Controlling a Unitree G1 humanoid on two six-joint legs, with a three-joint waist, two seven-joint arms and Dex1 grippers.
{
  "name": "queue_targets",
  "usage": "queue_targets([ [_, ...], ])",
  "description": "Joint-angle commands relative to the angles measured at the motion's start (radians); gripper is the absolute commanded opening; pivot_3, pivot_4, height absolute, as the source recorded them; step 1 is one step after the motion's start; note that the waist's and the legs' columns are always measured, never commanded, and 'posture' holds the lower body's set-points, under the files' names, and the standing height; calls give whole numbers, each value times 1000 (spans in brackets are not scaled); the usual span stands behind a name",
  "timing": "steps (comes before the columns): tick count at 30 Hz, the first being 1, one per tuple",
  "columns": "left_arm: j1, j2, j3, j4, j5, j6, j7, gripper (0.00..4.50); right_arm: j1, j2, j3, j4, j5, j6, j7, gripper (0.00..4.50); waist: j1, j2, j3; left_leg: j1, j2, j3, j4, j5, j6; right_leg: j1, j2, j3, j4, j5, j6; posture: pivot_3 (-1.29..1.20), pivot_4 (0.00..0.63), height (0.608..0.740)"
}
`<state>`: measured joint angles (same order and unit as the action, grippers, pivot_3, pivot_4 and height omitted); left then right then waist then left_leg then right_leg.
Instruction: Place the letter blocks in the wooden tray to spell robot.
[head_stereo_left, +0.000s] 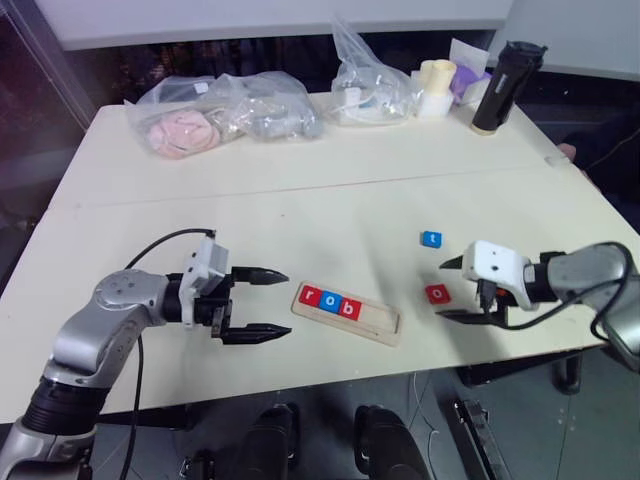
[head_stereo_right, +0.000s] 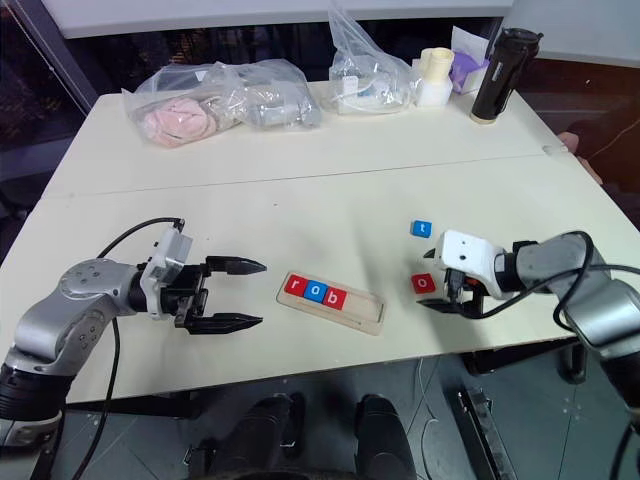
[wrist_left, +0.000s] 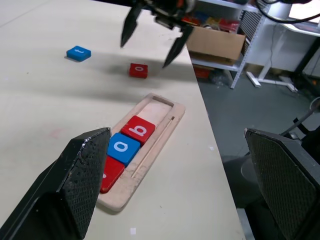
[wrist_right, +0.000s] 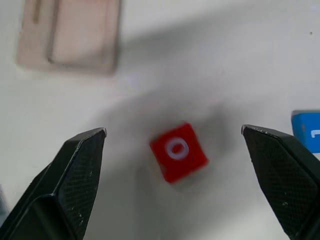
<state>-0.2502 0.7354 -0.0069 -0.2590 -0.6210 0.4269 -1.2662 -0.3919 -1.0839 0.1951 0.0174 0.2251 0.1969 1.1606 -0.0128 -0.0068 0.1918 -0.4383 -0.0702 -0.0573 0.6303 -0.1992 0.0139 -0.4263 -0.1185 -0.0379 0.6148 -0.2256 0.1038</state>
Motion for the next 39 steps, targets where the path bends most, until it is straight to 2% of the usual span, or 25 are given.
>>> queue_targets([
  [1,-5,18,24,-39,-18,9,0,4500,-68,38,26,109,-58,-104,79,4476,2,1,0,0,0,0,0,0,0,0,0,0,0,0,0,0,150,725],
  [13,20,32,49,-70,-25,25,14,4500,-122,98,47,328,-146,-211,187,4476,10,1,0,-1,-2,0,1,0,0,0,0,0,0,0,0,0,150,725],
  [16,20,31,47,-73,-22,24,17,4500,-134,111,44,354,-153,-204,189,3620,10,0,0,-1,-2,0,1,0,0,0,0,0,1,0,0,0,150,725],
  [17,20,31,47,-72,-21,23,17,4500,-136,114,43,354,-153,-198,192,3213,10,0,0,-1,-2,0,2,0,0,0,0,0,1,0,0,0,150,725],
  [21,19,32,48,-66,-19,20,15,4500,-146,130,31,337,-142,-165,193,1161,9,0,0,0,-1,0,2,0,-1,1,0,1,2,1,0,0,150,725],
  [24,19,32,48,-65,-19,20,15,4500,-147,135,19,275,-140,-93,165,1122,8,0,0,1,-1,0,2,0,-1,1,0,1,3,1,-1,0,150,725],
  [29,23,32,49,-68,-20,22,16,4500,-121,150,-29,2,-22,181,139,1122,3,1,0,1,-1,0,2,1,-1,-1,0,4,4,1,-1,0,150,725],
  [34,33,31,50,-79,-23,24,24,4500,-54,192,-20,-248,-20,387,6,1122,11,1,0,0,-1,0,1,0,-1,-2,0,4,4,1,0,0,150,725],
  [39,43,32,49,-87,-24,22,28,4500,-23,226,8,-405,-18,571,-96,1122,26,1,0,-1,-1,0,2,0,-1,-2,-1,4,4,1,-1,0,150,725],
])
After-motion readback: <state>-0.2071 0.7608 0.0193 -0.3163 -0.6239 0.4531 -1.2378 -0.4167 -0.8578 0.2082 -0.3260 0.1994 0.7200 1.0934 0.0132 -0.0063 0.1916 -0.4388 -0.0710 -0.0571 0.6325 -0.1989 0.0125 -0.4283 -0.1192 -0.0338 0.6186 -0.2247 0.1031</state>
